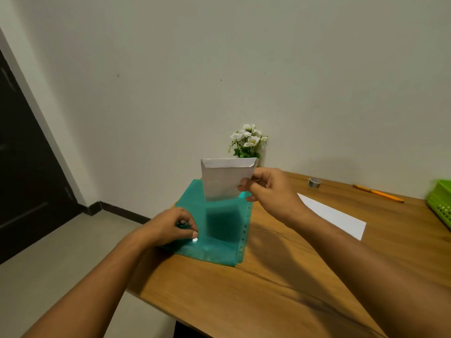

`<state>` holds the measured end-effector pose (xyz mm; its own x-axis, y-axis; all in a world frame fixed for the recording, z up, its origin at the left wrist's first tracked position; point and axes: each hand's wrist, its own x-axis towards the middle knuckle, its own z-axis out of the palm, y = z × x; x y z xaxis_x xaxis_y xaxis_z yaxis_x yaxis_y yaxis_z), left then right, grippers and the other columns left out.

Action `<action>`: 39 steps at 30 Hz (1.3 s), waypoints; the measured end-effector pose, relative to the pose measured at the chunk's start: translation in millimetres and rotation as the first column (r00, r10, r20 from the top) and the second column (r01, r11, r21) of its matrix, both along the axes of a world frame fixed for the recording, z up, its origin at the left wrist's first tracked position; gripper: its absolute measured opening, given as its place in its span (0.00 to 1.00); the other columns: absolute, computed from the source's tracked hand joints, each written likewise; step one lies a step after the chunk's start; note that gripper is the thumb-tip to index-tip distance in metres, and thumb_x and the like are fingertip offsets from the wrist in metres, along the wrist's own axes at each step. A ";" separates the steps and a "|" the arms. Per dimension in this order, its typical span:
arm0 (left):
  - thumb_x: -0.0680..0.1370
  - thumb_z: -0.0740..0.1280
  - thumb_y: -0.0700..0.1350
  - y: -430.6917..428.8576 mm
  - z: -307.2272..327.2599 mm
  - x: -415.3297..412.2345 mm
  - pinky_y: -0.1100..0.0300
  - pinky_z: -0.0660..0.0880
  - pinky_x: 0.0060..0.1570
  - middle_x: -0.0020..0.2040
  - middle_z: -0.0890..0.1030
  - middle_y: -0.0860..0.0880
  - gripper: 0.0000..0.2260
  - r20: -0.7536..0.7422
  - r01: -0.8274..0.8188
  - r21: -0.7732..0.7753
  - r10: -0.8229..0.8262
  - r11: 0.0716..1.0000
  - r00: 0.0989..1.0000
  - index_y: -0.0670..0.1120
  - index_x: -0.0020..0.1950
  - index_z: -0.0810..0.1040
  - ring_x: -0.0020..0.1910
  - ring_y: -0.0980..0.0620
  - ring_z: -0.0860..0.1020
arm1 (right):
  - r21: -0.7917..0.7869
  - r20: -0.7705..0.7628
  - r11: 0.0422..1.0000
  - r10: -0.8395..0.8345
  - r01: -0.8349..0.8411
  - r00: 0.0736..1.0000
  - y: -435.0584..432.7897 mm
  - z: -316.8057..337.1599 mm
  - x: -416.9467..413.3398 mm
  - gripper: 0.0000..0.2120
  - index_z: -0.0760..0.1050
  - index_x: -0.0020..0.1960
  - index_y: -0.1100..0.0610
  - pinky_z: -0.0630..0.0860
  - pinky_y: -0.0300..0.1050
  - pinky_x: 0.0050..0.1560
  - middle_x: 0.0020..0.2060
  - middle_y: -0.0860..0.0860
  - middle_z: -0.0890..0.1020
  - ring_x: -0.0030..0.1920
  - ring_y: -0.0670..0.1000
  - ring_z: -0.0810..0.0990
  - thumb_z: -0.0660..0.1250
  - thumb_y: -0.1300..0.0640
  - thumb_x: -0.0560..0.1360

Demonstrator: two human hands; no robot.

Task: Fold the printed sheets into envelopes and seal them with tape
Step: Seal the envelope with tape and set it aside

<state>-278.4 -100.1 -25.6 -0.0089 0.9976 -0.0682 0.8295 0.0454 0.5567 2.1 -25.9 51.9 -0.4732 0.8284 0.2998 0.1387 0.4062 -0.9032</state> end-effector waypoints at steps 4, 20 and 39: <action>0.72 0.77 0.56 -0.1 -3.3 -0.9 0.57 0.75 0.59 0.56 0.77 0.59 0.07 0.024 -0.023 -0.004 0.023 1.000 0.999 0.55 0.46 0.84 0.58 0.58 0.74 | 0.000 0.012 1.000 -0.019 0.019 1.000 2.4 -1.1 0.9 0.09 0.84 0.57 0.50 0.86 0.51 0.51 0.50 0.48 0.87 0.53 0.48 0.86 0.67 0.59 0.83; 0.79 0.70 0.57 2.8 20.0 18.6 0.57 0.79 0.57 0.60 0.79 0.57 0.19 -0.003 -0.010 -0.033 0.010 0.999 1.000 0.59 0.69 0.73 0.56 0.57 0.79 | 0.014 0.037 0.998 -0.066 0.065 0.997 9.3 -1.6 17.9 0.10 0.83 0.61 0.52 0.86 0.46 0.49 0.54 0.47 0.86 0.55 0.49 0.84 0.67 0.59 0.83; 0.83 0.66 0.47 141.0 -3.0 219.6 0.67 0.78 0.50 0.68 0.79 0.55 0.17 0.447 -0.055 0.309 -0.094 0.950 0.890 0.55 0.72 0.77 0.64 0.56 0.76 | -0.492 -0.233 0.811 -0.472 0.316 0.850 53.3 -41.3 169.4 0.09 0.79 0.62 0.58 0.86 0.54 0.52 0.55 0.58 0.86 0.51 0.56 0.88 0.64 0.60 0.85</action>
<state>-58.8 40.9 -28.7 -0.0318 0.9686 0.2466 0.4834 -0.2010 0.8520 171.4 27.3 10.6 -0.0139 0.9989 -0.0456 -0.1340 -0.0471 -0.9899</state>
